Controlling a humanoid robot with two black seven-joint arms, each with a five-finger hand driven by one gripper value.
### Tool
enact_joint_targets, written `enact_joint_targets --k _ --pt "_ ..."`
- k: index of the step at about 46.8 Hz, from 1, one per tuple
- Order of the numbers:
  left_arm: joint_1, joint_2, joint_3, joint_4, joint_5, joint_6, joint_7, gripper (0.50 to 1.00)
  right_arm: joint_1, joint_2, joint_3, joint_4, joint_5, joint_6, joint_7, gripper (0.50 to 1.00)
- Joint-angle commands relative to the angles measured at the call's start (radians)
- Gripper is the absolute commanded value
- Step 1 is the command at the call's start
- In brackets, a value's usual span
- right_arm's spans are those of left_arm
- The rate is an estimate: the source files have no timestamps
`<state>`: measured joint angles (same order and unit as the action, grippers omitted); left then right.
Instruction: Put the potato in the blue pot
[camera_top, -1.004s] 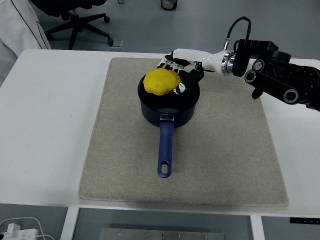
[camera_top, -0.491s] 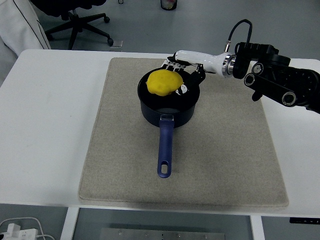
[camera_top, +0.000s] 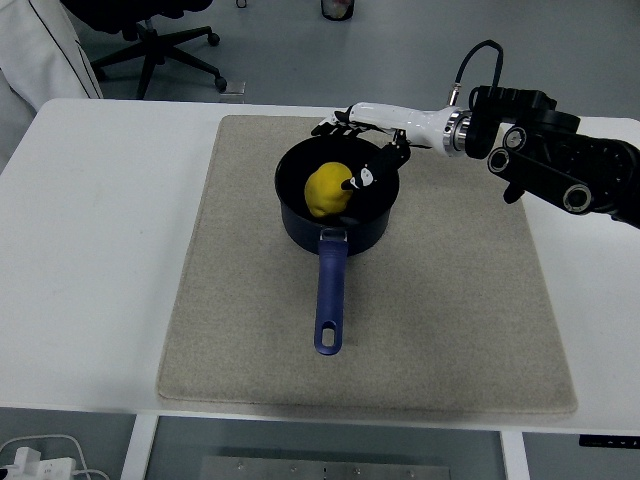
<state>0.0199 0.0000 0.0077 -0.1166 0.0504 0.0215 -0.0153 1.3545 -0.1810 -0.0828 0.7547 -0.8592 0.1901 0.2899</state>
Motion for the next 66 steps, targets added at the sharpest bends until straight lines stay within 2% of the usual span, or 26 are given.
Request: enact_joint_targets --k 1,17,27,37,43,48,66 --pt "0.000 0.000 0.000 0.000 0.000 0.000 0.000 0.996 0.002 0.000 0.000 0.000 0.000 0.005 0.000 0.913" --pt "0.000 0.000 0.000 0.000 0.000 0.000 0.000 0.996 0.008 -0.002 0.009 0.000 0.017 0.017 0.000 0.913" --pt "0.000 0.000 0.000 0.000 0.000 0.000 0.000 0.996 0.009 -0.015 0.032 0.000 0.042 0.061 0.002 0.911" --pt "0.000 0.000 0.000 0.000 0.000 0.000 0.000 0.996 0.008 -0.043 0.123 -0.002 0.190 0.066 0.000 0.911" --pt "0.000 0.000 0.000 0.000 0.000 0.000 0.000 0.996 -0.003 -0.054 0.147 -0.002 0.250 0.048 0.000 0.907" --pt "0.000 0.000 0.000 0.000 0.000 0.000 0.000 0.996 -0.046 -0.055 0.198 -0.003 0.324 0.026 0.000 0.907" --pt "0.000 0.000 0.000 0.000 0.000 0.000 0.000 0.996 -0.127 -0.069 0.304 -0.103 0.562 0.022 -0.001 0.907"
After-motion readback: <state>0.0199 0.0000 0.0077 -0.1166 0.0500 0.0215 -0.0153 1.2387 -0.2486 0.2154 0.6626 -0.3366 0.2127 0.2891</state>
